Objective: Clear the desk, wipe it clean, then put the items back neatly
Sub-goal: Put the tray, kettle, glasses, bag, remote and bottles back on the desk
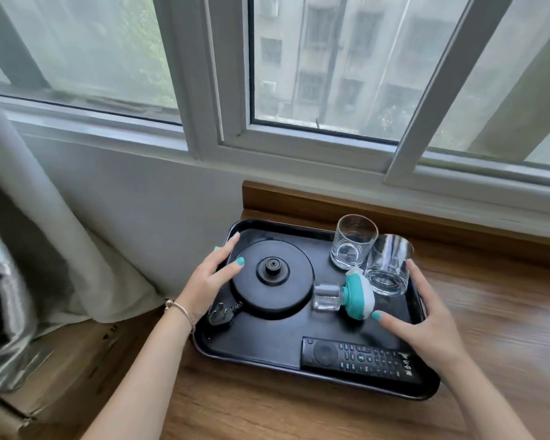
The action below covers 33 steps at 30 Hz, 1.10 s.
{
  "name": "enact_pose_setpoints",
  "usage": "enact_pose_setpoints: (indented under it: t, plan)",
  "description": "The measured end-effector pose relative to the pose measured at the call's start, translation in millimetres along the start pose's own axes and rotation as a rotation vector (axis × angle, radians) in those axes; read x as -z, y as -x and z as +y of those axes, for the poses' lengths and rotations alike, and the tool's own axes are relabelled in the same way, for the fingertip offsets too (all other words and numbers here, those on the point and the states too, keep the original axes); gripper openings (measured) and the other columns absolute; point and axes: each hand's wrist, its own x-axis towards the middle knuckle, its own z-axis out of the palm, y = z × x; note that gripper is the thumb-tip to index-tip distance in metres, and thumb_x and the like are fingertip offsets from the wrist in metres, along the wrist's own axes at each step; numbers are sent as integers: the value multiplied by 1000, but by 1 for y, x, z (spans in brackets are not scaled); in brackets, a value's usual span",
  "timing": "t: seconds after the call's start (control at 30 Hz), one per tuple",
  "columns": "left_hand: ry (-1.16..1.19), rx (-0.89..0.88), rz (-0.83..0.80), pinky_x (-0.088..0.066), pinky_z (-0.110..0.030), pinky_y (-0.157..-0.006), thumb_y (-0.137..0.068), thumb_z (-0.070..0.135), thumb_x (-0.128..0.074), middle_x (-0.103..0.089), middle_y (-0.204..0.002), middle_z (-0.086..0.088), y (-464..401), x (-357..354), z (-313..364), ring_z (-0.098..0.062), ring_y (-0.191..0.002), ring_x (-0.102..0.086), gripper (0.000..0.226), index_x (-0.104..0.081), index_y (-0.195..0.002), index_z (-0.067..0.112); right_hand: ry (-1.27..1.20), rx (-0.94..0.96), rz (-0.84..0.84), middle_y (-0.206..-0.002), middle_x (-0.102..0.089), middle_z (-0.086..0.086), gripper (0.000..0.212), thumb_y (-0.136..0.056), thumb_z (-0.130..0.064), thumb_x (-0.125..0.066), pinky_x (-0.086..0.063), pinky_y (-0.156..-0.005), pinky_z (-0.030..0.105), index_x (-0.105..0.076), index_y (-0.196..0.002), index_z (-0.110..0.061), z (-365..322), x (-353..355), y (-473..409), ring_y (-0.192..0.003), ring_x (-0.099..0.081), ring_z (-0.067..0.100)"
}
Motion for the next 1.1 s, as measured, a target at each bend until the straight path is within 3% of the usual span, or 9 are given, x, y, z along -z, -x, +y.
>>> enact_pose_setpoints:
  t: [0.07,0.33,0.6,0.7,0.87,1.0,1.1]
  plan:
    - [13,9,-20,-11,-41,-122,-73,57,-60,-38,-147,23,-10,1,-2,-3,-145,-14,59,-45,-130,53,11,-10,7,-140,-37,-31,104,-64,-5,-88,-24,-97,-5,-35,-148,-35,2,-1,-6,-128,-35,-19]
    - [57,-3,-24,-13,-30,-120,-74,47,-58,-37,-148,18,-35,-3,-2,-4,-145,-16,69,-41,-140,36,39,-27,71,-143,-39,-30,104,-65,-8,-89,-24,-99,-4,-35,-149,-36,10,-7,-22,-128,-29,-25]
    - [50,-6,-33,-9,-29,-120,-76,48,-54,-36,-148,21,-42,0,-3,2,-144,-13,66,-40,-140,38,78,-60,86,-144,-37,-33,106,-62,-19,-91,-22,-121,33,-32,-146,-46,14,-12,-25,-139,-31,-8]
    - [33,5,-24,-9,-28,-120,-81,43,-50,-34,-149,22,-42,-1,-3,3,-144,-13,62,-37,-141,39,76,-72,89,-141,-35,-38,107,-60,-25,-90,-22,-122,37,-31,-146,-47,11,-13,-24,-136,-31,-13]
    - [-106,43,-6,-13,-21,-113,-76,60,-47,-22,-153,21,-44,-2,-5,10,-138,-15,81,-20,-150,37,115,-95,73,-136,-30,-53,108,-50,-61,-86,-14,-122,49,-27,-140,-63,11,-12,-20,-139,-28,-10]
    - [-170,40,6,-10,-22,-115,-83,59,-43,-16,-156,16,-44,-3,-4,6,-141,-10,81,-13,-153,30,153,-78,69,-152,-28,-32,106,-50,-63,-81,-15,-121,54,-22,-137,-68,10,-11,-18,-144,-23,-3]
    - [-309,29,33,-6,-22,-114,-101,38,-41,-12,-159,10,-44,-5,-4,-4,-146,-5,60,-15,-153,25,165,-71,88,-156,-25,-23,108,-52,-62,-84,-17,-121,54,-16,-135,-69,10,-10,-17,-146,-21,1]
